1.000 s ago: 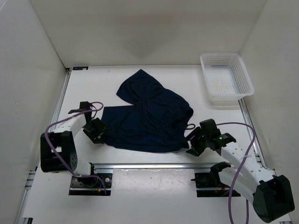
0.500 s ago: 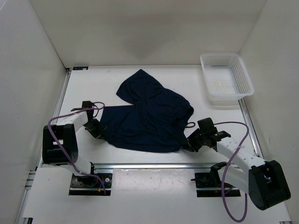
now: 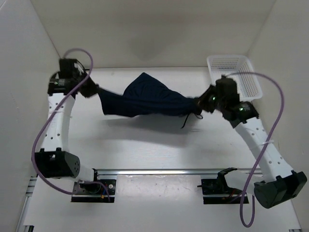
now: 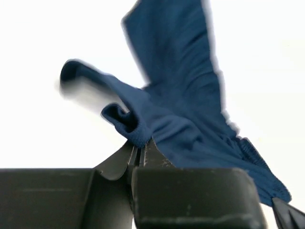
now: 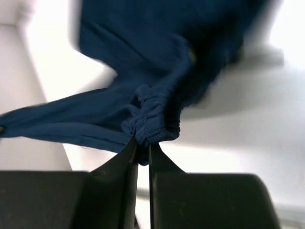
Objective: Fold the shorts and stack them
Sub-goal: Flatten the shorts out
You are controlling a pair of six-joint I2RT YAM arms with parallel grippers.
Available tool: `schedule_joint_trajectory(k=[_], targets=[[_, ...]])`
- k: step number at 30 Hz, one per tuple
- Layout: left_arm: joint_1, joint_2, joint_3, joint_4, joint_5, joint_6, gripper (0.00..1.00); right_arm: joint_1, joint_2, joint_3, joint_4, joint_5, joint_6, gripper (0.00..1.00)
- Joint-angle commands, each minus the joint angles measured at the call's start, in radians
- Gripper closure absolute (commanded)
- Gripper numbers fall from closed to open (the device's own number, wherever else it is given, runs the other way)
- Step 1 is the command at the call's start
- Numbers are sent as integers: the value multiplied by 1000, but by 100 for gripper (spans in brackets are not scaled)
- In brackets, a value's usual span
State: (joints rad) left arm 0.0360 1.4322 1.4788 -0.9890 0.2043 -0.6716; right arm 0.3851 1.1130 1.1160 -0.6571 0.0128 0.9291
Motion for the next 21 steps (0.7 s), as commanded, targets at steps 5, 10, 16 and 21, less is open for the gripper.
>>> schedule_joint_trajectory(k=[5, 10, 16, 21], targets=[[54, -128, 526, -96, 3, 32, 90, -8, 39, 505, -173, 64, -386, 100], [82, -229, 636, -62, 15, 6, 90, 1, 22, 685, -246, -77, -525, 100], [82, -331, 753, -60, -72, 6, 90, 1, -82, 824, -294, -256, -653, 100], [61, -349, 969, -91, -181, 39, 90, 1, -162, 926, -303, -327, -652, 100]])
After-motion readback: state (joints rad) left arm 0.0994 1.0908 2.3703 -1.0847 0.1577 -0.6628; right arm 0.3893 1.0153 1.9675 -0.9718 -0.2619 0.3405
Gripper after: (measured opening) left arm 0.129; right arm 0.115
